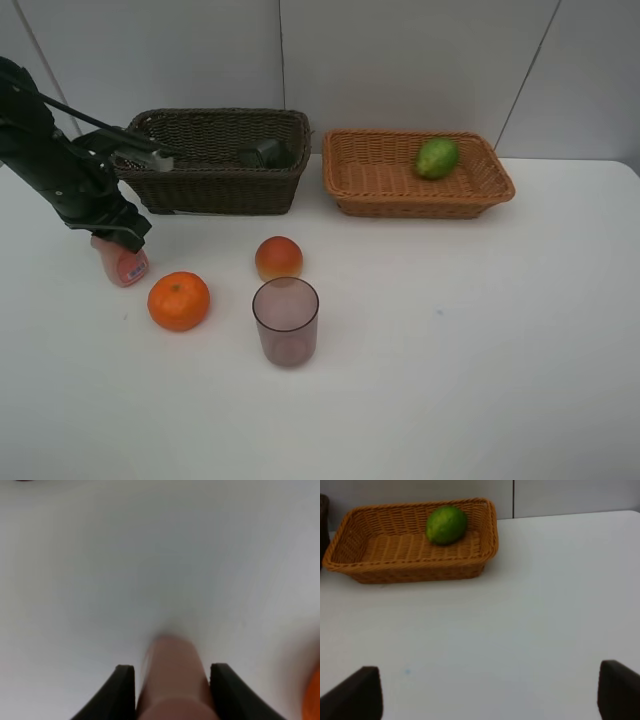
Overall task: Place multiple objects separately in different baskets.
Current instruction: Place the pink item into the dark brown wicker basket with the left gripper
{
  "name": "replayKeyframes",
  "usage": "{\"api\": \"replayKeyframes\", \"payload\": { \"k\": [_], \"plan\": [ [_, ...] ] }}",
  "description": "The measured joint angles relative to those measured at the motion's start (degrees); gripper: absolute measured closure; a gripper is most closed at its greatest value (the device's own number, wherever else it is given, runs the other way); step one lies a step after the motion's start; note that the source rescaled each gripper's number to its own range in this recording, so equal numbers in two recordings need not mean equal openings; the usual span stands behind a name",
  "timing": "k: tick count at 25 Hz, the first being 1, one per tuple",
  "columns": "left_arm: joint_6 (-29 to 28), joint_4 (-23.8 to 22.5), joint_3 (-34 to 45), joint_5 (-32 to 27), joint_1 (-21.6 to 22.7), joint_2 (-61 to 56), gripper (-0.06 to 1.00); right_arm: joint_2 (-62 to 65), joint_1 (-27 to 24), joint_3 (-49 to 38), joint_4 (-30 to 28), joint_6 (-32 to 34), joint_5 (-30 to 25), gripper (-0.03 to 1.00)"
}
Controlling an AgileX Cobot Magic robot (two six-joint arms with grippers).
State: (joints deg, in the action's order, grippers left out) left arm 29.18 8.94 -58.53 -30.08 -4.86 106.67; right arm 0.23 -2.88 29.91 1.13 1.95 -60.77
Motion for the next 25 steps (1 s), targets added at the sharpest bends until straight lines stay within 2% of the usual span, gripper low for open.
{"api": "replayKeyframes", "payload": {
  "k": [7, 11, 25],
  "plan": [
    [0.0, -0.07, -4.17, -9.12, -0.92, 0.0, 0.53, 0.0, 0.0, 0.0, 0.0, 0.0, 0.0, -0.03],
    [-0.05, -0.13, -5.75, -12.4, -2.04, -1.48, 0.53, 0.0, 0.0, 0.0, 0.0, 0.0, 0.0, -0.03],
    [-0.16, -0.41, -6.27, -14.37, -2.11, -15.59, 0.53, 0.0, 0.0, 0.0, 0.0, 0.0, 0.0, -0.03]
  ]
}}
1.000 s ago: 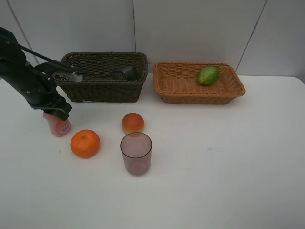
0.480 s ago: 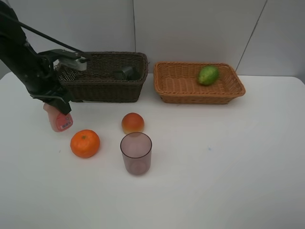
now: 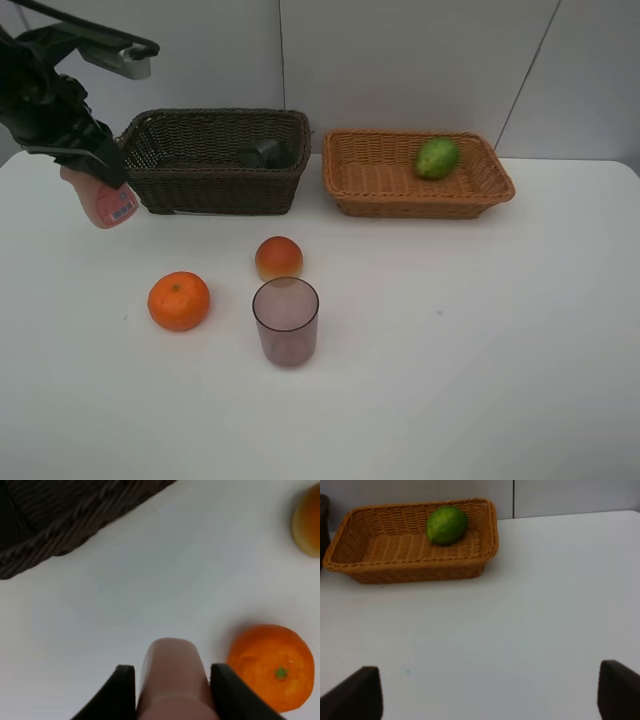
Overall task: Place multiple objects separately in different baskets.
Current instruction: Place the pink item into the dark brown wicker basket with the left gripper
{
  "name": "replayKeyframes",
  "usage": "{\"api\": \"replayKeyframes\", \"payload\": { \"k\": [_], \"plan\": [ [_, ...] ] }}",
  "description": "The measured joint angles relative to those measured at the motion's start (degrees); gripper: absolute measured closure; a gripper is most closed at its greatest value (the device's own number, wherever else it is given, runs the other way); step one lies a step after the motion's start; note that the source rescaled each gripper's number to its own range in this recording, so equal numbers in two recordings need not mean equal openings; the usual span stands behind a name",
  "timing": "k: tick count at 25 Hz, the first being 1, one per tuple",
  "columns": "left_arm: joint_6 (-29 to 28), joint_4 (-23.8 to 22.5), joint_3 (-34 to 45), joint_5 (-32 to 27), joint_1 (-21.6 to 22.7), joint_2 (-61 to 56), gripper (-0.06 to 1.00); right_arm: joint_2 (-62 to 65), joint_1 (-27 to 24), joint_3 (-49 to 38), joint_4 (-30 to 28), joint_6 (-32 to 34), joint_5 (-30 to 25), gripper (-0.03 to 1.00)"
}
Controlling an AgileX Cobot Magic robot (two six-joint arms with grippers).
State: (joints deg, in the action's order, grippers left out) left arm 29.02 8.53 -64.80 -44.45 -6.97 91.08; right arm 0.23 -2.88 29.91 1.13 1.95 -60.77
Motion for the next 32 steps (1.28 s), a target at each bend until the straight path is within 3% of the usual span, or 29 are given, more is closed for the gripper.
{"api": "replayKeyframes", "payload": {
  "k": [11, 22, 32],
  "plan": [
    [-7.32, -0.43, -9.25, 2.62, 0.0, 0.75, 0.53, 0.0, 0.0, 0.0, 0.0, 0.0, 0.0, -0.03],
    [-21.78, -6.66, -27.7, -0.83, 0.0, 17.03, 0.53, 0.0, 0.0, 0.0, 0.0, 0.0, 0.0, -0.03],
    [-30.45, -10.77, -33.76, 0.38, 0.0, 28.28, 0.53, 0.0, 0.0, 0.0, 0.0, 0.0, 0.0, -0.03]
  ]
}}
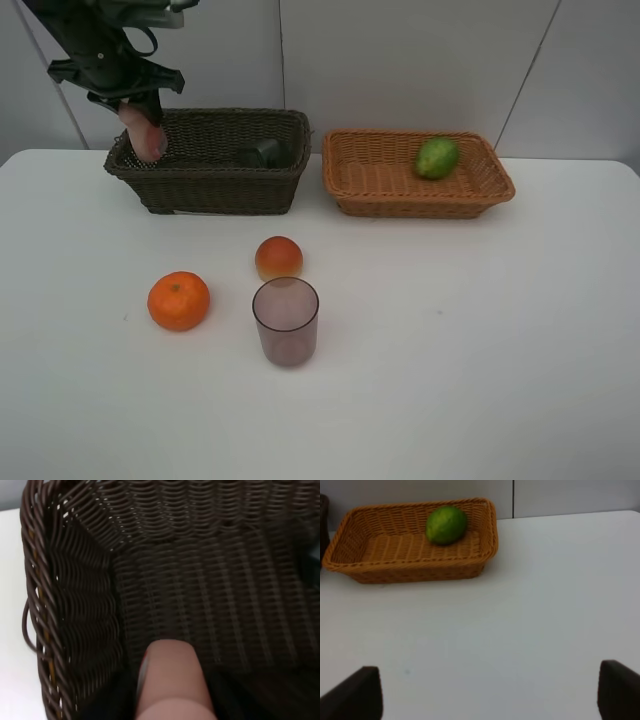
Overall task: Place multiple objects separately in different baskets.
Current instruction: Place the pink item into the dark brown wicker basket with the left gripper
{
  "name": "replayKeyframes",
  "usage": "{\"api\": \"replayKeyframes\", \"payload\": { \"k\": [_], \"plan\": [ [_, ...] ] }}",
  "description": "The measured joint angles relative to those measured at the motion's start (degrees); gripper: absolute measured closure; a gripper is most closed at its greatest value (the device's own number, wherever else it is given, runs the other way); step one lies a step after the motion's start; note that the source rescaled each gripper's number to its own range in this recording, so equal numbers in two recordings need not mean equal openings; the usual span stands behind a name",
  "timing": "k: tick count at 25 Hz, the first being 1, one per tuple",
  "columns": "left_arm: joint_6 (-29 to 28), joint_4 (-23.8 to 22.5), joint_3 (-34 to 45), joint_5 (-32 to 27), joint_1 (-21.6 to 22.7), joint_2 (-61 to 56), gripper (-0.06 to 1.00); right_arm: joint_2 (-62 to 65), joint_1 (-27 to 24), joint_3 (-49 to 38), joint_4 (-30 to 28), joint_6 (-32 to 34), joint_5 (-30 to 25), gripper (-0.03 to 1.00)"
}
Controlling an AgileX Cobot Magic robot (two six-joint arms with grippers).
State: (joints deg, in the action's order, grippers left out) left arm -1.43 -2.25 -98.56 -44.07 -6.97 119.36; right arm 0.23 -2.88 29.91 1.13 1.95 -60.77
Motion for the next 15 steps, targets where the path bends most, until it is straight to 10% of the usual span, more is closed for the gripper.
{"api": "replayKeyframes", "payload": {
  "k": [15],
  "plan": [
    [-0.68, -2.14, -0.4, 13.4, 0.0, 6.2, 0.53, 0.0, 0.0, 0.0, 0.0, 0.0, 0.0, -0.03]
  ]
}}
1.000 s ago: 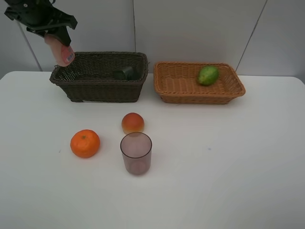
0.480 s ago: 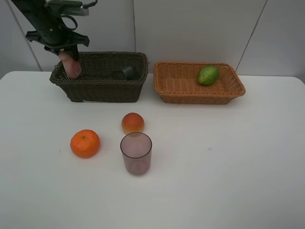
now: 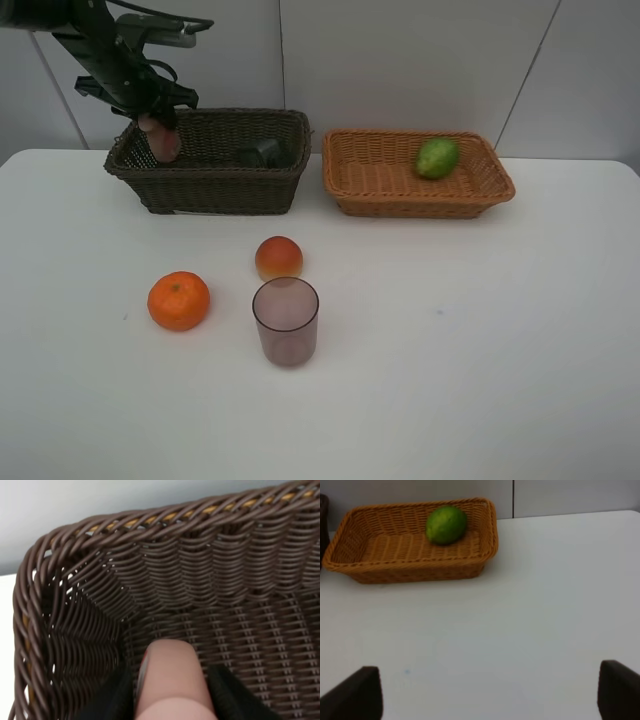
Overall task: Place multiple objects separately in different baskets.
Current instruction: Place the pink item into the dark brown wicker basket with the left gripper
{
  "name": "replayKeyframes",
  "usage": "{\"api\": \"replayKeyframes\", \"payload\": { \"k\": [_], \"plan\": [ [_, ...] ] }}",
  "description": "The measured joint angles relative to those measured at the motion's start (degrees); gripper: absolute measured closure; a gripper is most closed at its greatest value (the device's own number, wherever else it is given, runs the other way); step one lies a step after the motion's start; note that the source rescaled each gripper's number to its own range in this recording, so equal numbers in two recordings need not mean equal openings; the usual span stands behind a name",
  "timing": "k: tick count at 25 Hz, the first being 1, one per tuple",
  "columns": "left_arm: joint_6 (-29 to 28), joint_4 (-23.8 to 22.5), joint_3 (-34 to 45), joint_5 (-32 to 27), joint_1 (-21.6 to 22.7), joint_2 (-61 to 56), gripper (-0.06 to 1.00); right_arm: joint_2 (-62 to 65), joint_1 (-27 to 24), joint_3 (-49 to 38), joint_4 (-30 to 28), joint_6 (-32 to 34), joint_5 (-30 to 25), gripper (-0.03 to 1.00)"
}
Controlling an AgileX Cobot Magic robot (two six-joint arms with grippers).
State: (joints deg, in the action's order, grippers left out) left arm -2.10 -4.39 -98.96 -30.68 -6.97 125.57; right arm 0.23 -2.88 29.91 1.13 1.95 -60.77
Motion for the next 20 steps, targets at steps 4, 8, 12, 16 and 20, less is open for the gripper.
{"api": "replayKeyframes", "payload": {
  "k": [4, 8, 12, 16, 20],
  "plan": [
    [0.01, 0.0, 0.0, 0.56, 0.0, 0.47, 0.53, 0.0, 0.0, 0.0, 0.0, 0.0, 0.0, -0.03],
    [0.51, 0.0, 0.0, 1.29, 0.0, 0.47, 0.53, 0.0, 0.0, 0.0, 0.0, 0.0, 0.0, -0.03],
    [6.6, -0.07, 0.0, 1.86, 0.0, 0.47, 0.29, 0.0, 0.0, 0.0, 0.0, 0.0, 0.0, -0.03],
    [8.23, -0.01, 0.0, 2.78, 0.0, 0.47, -0.02, 0.0, 0.0, 0.0, 0.0, 0.0, 0.0, -0.03],
    [7.63, -0.01, 0.0, 2.84, 0.0, 0.47, -0.05, 0.0, 0.0, 0.0, 0.0, 0.0, 0.0, -0.03]
  ]
}}
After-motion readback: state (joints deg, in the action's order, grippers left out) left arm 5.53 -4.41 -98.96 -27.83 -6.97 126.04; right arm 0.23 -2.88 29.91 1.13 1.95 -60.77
